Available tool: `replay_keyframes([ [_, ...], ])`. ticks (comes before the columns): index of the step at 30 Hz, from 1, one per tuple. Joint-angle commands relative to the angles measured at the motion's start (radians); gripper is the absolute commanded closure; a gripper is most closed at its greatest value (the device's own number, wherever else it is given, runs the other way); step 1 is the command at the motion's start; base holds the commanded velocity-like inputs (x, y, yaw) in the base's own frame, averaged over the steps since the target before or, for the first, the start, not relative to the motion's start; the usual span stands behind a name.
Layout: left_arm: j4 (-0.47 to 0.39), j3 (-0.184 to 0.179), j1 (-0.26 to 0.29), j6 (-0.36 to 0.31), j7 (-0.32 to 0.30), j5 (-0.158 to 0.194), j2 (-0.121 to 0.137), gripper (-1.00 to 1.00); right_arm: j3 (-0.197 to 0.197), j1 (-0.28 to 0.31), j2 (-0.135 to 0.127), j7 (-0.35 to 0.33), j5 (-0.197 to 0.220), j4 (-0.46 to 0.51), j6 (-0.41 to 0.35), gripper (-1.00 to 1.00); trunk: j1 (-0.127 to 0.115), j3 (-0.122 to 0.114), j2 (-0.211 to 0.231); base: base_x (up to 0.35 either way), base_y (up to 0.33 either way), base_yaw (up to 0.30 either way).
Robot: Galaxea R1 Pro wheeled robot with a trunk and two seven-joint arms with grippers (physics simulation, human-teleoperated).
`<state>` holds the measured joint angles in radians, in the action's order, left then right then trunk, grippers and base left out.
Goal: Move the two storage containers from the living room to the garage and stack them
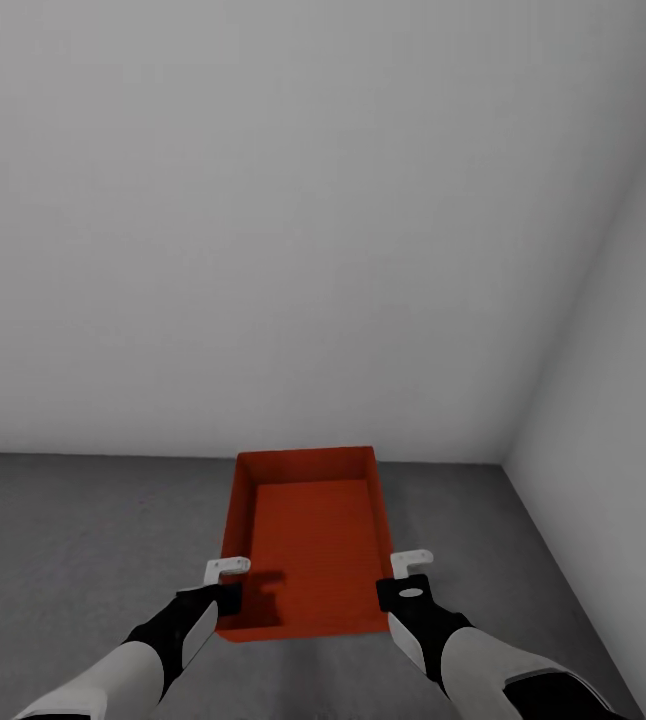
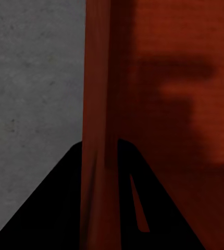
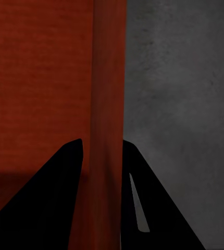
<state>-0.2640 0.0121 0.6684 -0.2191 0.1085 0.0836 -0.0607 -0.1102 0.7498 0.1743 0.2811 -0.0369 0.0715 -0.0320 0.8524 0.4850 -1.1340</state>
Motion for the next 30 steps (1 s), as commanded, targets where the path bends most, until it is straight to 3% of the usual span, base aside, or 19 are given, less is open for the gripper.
replay_keyframes([
  [1, -0.011, 0.005, 0.0, 0.026, 0.009, 0.002, 0.041, 1.0, 0.006, 0.0, 0.0, 0.015, 0.006, -0.004, -0.013, 1.0, 0.004, 0.006, -0.008, 0.0, 0.0, -0.097],
  [30, -0.01, 0.005, 0.0, 0.026, 0.011, 0.002, 0.042, 1.0, 0.005, 0.0, 0.0, 0.016, 0.006, -0.004, -0.004, 1.0, 0.115, 0.142, -0.211, 0.0, 0.0, -0.106],
])
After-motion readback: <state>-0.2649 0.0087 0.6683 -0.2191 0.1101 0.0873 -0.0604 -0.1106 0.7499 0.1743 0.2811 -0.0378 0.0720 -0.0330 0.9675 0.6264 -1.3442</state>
